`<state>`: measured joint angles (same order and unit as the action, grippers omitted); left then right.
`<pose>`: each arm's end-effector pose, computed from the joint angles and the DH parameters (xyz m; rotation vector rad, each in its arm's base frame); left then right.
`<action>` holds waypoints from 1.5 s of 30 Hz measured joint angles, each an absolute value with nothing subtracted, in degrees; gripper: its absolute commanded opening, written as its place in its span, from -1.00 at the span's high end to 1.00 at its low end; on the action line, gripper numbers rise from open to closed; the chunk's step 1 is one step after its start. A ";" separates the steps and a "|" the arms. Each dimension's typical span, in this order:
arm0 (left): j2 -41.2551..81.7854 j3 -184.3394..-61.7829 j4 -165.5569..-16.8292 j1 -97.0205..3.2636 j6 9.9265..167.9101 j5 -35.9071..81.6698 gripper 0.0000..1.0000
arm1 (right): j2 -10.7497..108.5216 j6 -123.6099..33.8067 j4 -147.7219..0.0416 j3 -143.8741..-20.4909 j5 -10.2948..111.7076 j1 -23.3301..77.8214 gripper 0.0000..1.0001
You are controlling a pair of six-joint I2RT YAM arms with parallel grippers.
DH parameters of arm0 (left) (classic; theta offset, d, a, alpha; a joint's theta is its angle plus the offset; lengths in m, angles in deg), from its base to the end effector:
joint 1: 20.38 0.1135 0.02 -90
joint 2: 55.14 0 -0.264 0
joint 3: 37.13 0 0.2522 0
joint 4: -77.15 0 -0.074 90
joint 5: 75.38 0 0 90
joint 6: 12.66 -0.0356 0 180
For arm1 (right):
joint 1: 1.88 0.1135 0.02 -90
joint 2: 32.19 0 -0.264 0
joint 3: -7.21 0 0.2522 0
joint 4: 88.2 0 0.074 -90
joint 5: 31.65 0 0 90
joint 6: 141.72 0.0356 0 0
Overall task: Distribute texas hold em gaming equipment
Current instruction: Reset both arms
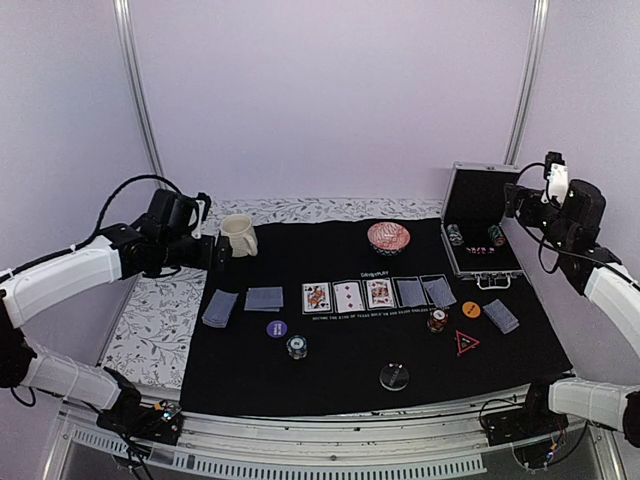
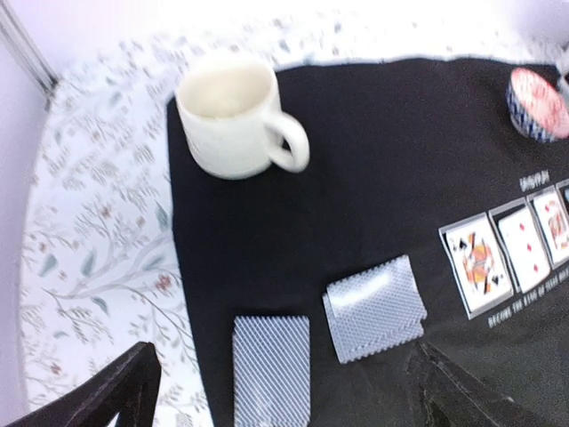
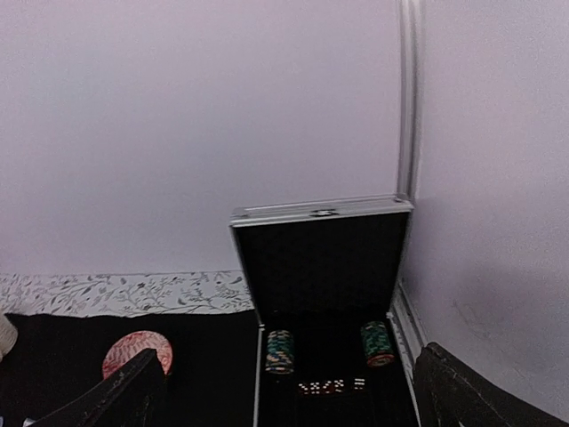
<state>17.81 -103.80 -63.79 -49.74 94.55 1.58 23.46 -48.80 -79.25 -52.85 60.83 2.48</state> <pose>0.2390 -0.1252 0.2610 0.1383 2.3362 -0.1342 0.2312 0.0161 0.3422 0.0123 1.6503 0.0611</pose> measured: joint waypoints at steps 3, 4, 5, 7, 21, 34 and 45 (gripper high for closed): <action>14.90 -104.19 -68.95 -48.61 93.15 -4.17 -0.96 | 22.81 -46.26 -84.89 -46.45 60.06 -5.15 -0.98; 14.55 -104.19 -70.89 -47.82 92.87 -5.85 -0.96 | 22.59 -45.37 -87.06 -43.56 60.13 -7.14 -0.98; 14.46 -104.12 -73.01 -46.71 92.52 -7.62 -0.96 | 22.48 -44.89 -88.57 -41.27 60.30 -8.41 -0.98; 14.77 -103.32 -77.91 -44.17 92.06 -11.38 -0.96 | 22.46 -43.77 -93.55 -35.02 60.74 -10.22 -0.98; 20.41 -75.93 -123.77 -35.14 81.96 -29.24 -0.96 | 36.01 -44.01 -136.00 -13.33 56.33 -10.94 -0.98; 30.68 -65.57 -154.45 -26.97 76.63 -14.15 -0.96 | 56.21 -47.22 -154.38 -16.39 45.75 -9.85 -0.98; 33.50 -63.91 -162.71 -23.30 77.11 -2.72 -0.96 | 56.18 -49.91 -151.51 -18.95 45.55 -8.30 -0.98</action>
